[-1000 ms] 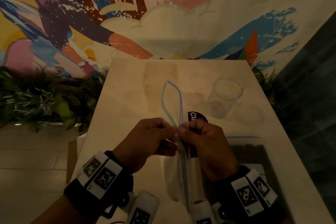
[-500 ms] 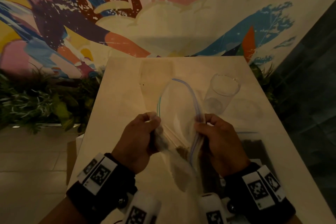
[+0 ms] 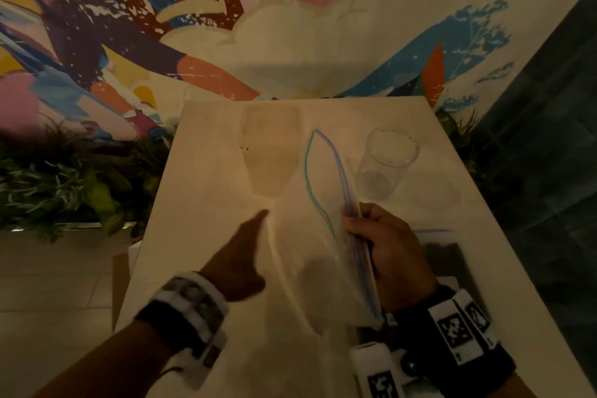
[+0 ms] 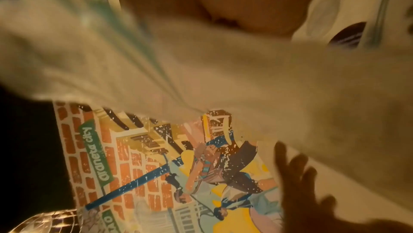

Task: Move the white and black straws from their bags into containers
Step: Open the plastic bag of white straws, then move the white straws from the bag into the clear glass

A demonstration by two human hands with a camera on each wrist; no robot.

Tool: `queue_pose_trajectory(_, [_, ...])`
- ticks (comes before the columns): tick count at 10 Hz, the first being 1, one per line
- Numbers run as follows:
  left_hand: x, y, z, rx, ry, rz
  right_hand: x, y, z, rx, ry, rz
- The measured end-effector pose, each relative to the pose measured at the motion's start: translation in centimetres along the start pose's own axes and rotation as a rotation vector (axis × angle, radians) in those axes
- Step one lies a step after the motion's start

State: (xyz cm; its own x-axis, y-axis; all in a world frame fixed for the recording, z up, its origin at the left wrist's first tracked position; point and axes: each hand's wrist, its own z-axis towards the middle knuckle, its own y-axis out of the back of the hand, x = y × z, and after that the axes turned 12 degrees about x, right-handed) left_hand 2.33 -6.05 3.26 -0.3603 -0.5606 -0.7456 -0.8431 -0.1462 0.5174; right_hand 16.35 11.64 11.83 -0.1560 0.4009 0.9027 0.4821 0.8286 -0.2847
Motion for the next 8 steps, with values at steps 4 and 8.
queue_pose_trajectory(4, [-0.6,-3.9,3.1,-0.037,0.100,0.362,1.1,0.3,-0.3,0.039,0.020,0.133])
queue_pose_trajectory(8, [1.1,-3.8,1.1,-0.196,0.083,-0.321,-7.7,2.8,-2.0,0.329,-0.281,-1.006])
